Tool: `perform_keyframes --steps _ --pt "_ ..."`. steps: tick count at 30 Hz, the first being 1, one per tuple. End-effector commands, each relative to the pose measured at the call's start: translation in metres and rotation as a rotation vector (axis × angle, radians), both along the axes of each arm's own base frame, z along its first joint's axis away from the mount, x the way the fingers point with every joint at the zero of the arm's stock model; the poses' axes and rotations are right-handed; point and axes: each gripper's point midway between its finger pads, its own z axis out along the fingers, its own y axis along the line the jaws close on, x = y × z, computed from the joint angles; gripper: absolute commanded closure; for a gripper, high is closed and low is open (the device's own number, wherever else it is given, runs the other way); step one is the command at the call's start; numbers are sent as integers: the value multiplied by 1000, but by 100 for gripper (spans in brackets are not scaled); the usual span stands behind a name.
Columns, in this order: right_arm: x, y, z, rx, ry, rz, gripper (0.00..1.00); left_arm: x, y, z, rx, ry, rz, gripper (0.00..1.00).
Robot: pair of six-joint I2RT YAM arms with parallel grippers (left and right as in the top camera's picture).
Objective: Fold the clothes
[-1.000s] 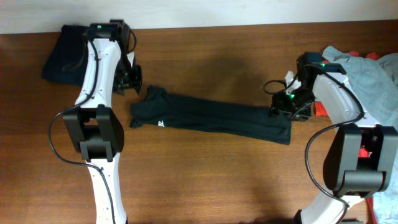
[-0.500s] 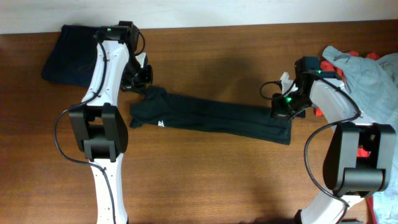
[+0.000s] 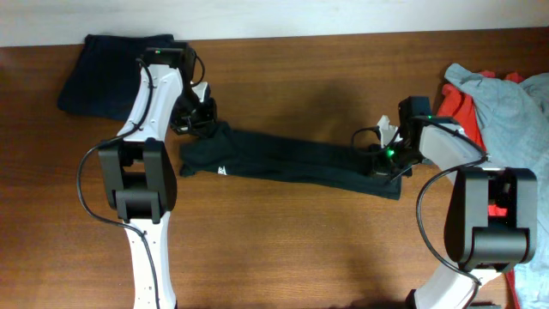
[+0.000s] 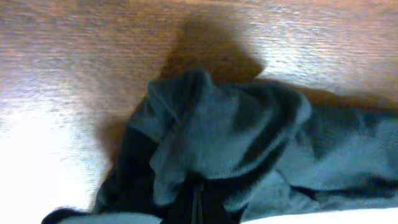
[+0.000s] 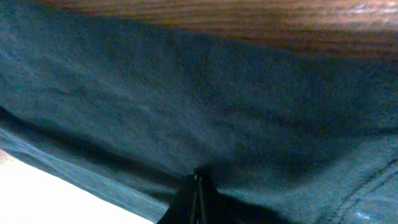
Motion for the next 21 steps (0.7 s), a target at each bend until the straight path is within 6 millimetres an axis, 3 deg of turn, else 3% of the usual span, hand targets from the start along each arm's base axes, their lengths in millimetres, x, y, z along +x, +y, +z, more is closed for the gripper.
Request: perform_keyframes --steps 1,6,10,14,17,20,21 --pt "-6 -1 -8 -22 13 15 96 -7 4 -15 28 14 -11 100" --pt "-15 -10 -17 -76 42 13 96 -11 17 -37 101 17 -16 100" --pt "-27 -12 -24 -94 75 10 96 -5 30 -35 175 -10 -21 100" --pt "-30 -16 -27 -114 82 10 96 13 27 -12 166 -73 -17 100" --pt "-29 -16 -27 -114 81 9 96 30 22 24 159 -152 -17 97" --pt "-29 -16 -27 -114 81 9 96 38 16 52 154 -202 -25 70" --pt "-29 -16 -27 -114 82 9 96 40 13 59 152 -218 -38 66"
